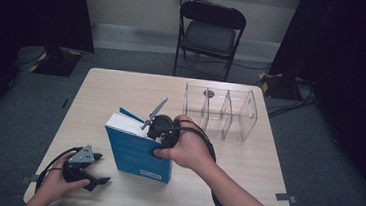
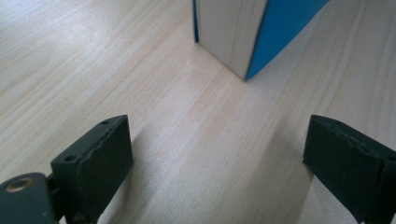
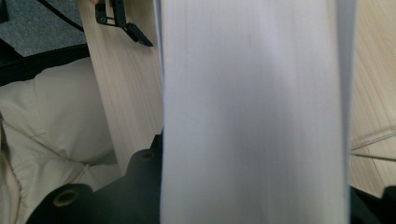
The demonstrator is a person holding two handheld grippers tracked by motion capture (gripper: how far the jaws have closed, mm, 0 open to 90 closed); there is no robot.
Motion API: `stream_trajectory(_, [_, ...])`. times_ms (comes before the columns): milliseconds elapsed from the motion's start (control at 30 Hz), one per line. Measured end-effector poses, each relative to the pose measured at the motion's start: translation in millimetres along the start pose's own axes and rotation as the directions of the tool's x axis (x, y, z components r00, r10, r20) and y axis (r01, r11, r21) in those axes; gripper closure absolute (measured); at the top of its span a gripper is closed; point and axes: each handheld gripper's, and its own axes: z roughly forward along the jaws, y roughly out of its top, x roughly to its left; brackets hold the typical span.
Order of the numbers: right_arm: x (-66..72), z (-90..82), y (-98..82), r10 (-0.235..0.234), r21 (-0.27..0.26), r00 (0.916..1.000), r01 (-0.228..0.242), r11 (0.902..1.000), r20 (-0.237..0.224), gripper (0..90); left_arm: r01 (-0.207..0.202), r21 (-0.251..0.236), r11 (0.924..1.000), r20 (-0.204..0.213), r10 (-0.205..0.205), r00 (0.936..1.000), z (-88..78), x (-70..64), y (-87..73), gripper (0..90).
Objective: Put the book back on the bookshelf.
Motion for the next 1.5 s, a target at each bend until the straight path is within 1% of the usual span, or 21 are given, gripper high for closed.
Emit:
stream_trajectory(167, [-1.5, -9.1, -4.8, 0.01, 0.026, 0.9991, -0.011, 0.9996, 0.041, 61.8, -0.003, 0.003, 1.0, 0.002, 0.003, 1.0, 0.2, 0.0, 0.1, 6.9])
stream_trajectory(233, [-4.0, -13.4, -7.2, 0.035, 0.021, 0.9981, -0.036, 0.9991, 0.05, 61.9, -0.004, 0.004, 1.0, 0.003, 0.004, 1.0, 0.2, 0.0, 0.2, 6.8])
stream_trajectory(267, [-4.0, -13.4, -7.2, 0.035, 0.021, 0.9981, -0.036, 0.9991, 0.05, 61.9, -0.004, 0.004, 1.0, 0.003, 0.004, 1.0, 0.2, 0.0, 0.2, 6.5])
stream_trajectory(300, [-5.3, -15.9, -8.7, 0.05, 0.017, 0.9976, -0.05, 0.9986, 0.049, 61.9, -0.014, 0.021, 0.9997, -0.002, 0.014, 0.9999, -0.9, 0.5, 0.9, 6.5])
stream_trajectory(367, [-9.9, -23.7, -11.8, 0.084, -0.009, 0.9952, -0.084, 0.9964, 0.049, 61.9, -0.014, 0.02, 0.9997, 0.0, 0.014, 0.9999, -0.7, 0.4, 1.0, 6.2])
stream_trajectory(467, [-11.4, -28.5, -12.7, 0.094, -0.016, 0.9942, -0.093, 0.9955, 0.053, 61.8, -0.011, 0.008, 0.9999, 0.003, 0.011, 0.9999, 0.2, 0.1, 0.5, 5.9])
stream_trajectory(500, [-14.2, -33.1, -13.8, 0.107, -0.017, 0.9926, -0.106, 0.9942, 0.058, 61.8, -0.016, 0.009, 0.9998, -0.001, 0.016, 0.9999, 0.1, 0.4, 0.6, 5.8])
stream_trajectory(533, [-15.0, -34.4, -14.2, 0.118, -0.016, 0.9915, -0.117, 0.993, 0.056, 61.8, -0.007, 0.007, 0.9999, 0.004, 0.007, 1.0, 0.4, -0.2, 0.4, 5.8])
stream_trajectory(600, [-16.9, -36.3, -15.4, 0.122, -0.023, 0.9906, -0.12, 0.9925, 0.063, 61.8, -0.012, 0.008, 0.9999, 0.001, 0.012, 0.9999, 0.2, 0.1, 0.5, 5.8])
stream_trajectory(633, [-17.5, -37.8, -15.7, 0.134, -0.015, 0.9889, -0.133, 0.991, 0.066, 61.9, -0.008, 0.008, 0.9999, 0.004, 0.007, 1.0, 0.4, -0.2, 0.4, 5.8])
stream_trajectory(700, [-21.0, -39.6, -17.2, 0.124, -0.008, 0.9897, -0.124, 0.9923, 0.072, 61.8, -0.007, 0.007, 0.9999, 0.004, 0.007, 1.0, 0.4, -0.2, 0.4, 5.8])
stream_trajectory(800, [-23.1, -41.5, -18.7, 0.136, 0.0, 0.9879, -0.136, 0.9907, 0.075, 61.9, -0.012, 0.008, 0.9999, 0.003, 0.012, 0.9999, 0.3, 0.1, 0.5, 5.8])
stream_trajectory(900, [-27.7, -45.2, -24.7, 0.163, 0.001, 0.9828, -0.164, 0.9864, 0.087, 61.9, -0.008, 0.008, 0.9999, 0.004, 0.008, 1.0, 0.4, -0.1, 0.4, 5.8])
stream_trajectory(933, [-27.7, -45.2, -24.7, 0.163, 0.001, 0.9828, -0.164, 0.9864, 0.087, 61.9, -0.007, 0.007, 1.0, 0.005, 0.007, 1.0, 0.4, -0.2, 0.4, 5.8])
stream_trajectory(967, [-29.4, -47.8, -27.3, 0.177, 0.006, 0.98, -0.178, 0.9841, 0.092, 61.9, -0.011, 0.019, 0.9998, 0.005, 0.011, 0.9999, -0.3, 0.1, 0.9, 5.8])
stream_trajectory(1033, [-30.8, -49.9, -30.3, 0.184, 0.008, 0.9783, -0.185, 0.9827, 0.096, 61.9, -0.009, 0.01, 0.9999, 0.004, 0.009, 0.9999, 0.2, 0.0, 0.6, 5.8])
stream_trajectory(1067, [-30.8, -49.9, -30.3, 0.184, 0.008, 0.9783, -0.185, 0.9827, 0.096, 61.9, -0.009, 0.016, 0.9998, 0.004, 0.009, 0.9999, -0.1, 0.0, 0.8, 5.8])
stream_trajectory(1133, [-31.9, -52.7, -33.4, 0.202, 0.01, 0.9744, -0.204, 0.979, 0.099, 61.9, -0.009, 0.008, 0.9999, 0.004, 0.009, 1.0, 0.4, -0.1, 0.5, 5.8])
stream_trajectory(1267, [-33.4, -57.3, -39.2, 0.211, 0.004, 0.972, -0.213, 0.9771, 0.103, 61.9, -0.012, 0.01, 0.9999, -0.002, 0.012, 0.9999, 0.1, -0.1, 0.6, 5.8])
stream_trajectory(1367, [-34.2, -62.1, -44.3, 0.236, -0.009, 0.9662, -0.237, 0.9716, 0.103, 61.9, -0.004, 0.011, 0.9999, 0.002, 0.004, 1.0, 0.3, -0.5, 0.5, 5.8])
stream_trajectory(1500, [-37.4, -66.5, -49.6, 0.253, -0.014, 0.9625, -0.252, 0.9675, 0.099, 61.9, -0.008, 0.011, 0.9999, 0.0, 0.008, 1.0, 0.2, -0.3, 0.6, 5.8])
